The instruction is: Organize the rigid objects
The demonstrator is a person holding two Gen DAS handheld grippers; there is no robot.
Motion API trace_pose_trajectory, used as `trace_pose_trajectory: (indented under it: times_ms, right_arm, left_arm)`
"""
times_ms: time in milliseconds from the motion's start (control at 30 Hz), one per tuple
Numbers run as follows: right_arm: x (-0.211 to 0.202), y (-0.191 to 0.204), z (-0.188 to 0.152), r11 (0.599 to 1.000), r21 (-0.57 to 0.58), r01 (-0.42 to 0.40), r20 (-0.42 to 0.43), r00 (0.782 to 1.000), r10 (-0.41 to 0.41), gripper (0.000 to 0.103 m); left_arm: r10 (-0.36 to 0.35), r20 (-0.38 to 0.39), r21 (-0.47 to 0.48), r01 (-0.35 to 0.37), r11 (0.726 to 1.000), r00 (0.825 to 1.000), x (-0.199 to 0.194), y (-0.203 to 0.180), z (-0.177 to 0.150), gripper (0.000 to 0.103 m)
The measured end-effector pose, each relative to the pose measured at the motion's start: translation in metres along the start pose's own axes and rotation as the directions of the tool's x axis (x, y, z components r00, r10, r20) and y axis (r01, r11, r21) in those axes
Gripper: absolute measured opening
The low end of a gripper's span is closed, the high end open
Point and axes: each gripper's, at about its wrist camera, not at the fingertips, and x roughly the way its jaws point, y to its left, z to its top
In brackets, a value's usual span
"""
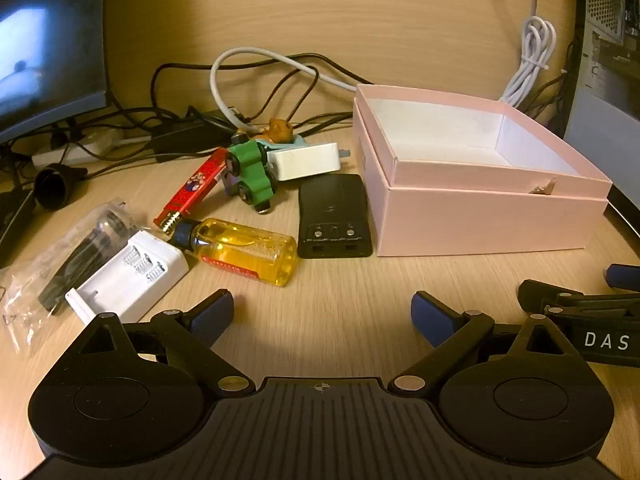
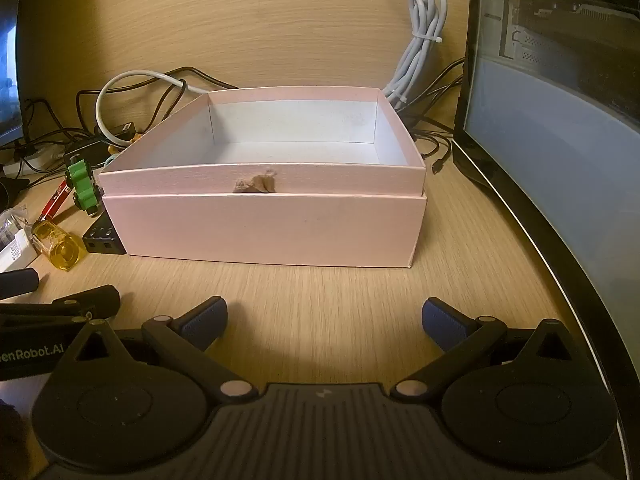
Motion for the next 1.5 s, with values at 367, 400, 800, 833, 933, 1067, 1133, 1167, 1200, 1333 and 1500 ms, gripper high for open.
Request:
trace_pose_trajectory:
  times_ms: [367,400,800,833,933,1067,1133,1167,1200,1333,1500]
  right_arm:
    - [0.0,0.0,0.0001,1.0,0.0,0.0,0.0,1.0,0.0,0.103]
    - [-0.0001,0.0,0.0001,1.0,0.0,0.0,0.0,1.0,0.0,0.103]
    - [0.0001,0.0,0.0,1.0,0.0,0.0,0.0,1.0,0.0,0.103]
    - [0.0001,0.0,0.0,1.0,0.0,0.0,0.0,1.0,0.0,0.103]
    - [0.0003,0.0001,0.0,1.0,0.0,0.0,0.0,1.0,0.0,0.103]
    - [0.0003,0.0001,0.0,1.0,0.0,0.0,0.0,1.0,0.0,0.103]
    - [0.0003,0.0001,0.0,1.0,0.0,0.0,0.0,1.0,0.0,0.103]
    - [0.0003,0.0001,0.0,1.0,0.0,0.0,0.0,1.0,0.0,0.103]
    - [0.0003,0.0001,0.0,1.0,0.0,0.0,0.0,1.0,0.0,0.103]
    - [0.0003,0.0001,0.0,1.0,0.0,0.0,0.0,1.0,0.0,0.103]
    - [0.0004,0.0001,-0.0002,1.0,0.0,0.0,0.001,1.0,0.0,0.103]
  left_arm:
    - [0.005,-0.002,0.0,-0.005,1.0,1.0,-0.0037,-0.0032,-0.0014,0.099]
    - [0.005,-0.003,0.0,-0.005,1.0,1.0,-0.0041,-0.0032,-0.0015,0.099]
    - [0.009,-0.002,0.003,-0.009,1.0,1.0,-0.0029,-0.0039,-0.0014,0.099]
    - [0.009,-0.002,0.003,-0.009,1.0,1.0,-0.0029,-0.004,-0.0014,0.099]
    - [0.009,-0.002,0.003,-0.009,1.0,1.0,-0.0029,-0.004,-0.0014,0.099]
    - [0.009,-0.002,0.003,-0.009,1.0,1.0,-0.003,-0.0042,-0.0014,0.099]
    - [0.009,-0.002,0.003,-0.009,1.0,1.0,-0.003,-0.0042,-0.0014,0.099]
    - [0.009,-0.002,0.003,-0.009,1.0,1.0,-0.0031,-0.0045,-0.0015,0.099]
    - [0.009,-0.002,0.003,-0.009,1.0,1.0,-0.0029,-0.0041,-0.0014,0.099]
    - [0.009,-0.002,0.003,-0.009,1.0,1.0,-0.0032,-0.0046,-0.0015,0.099]
    - [0.009,-0.002,0.003,-0.009,1.0,1.0,-0.0029,-0.0043,-0.0014,0.099]
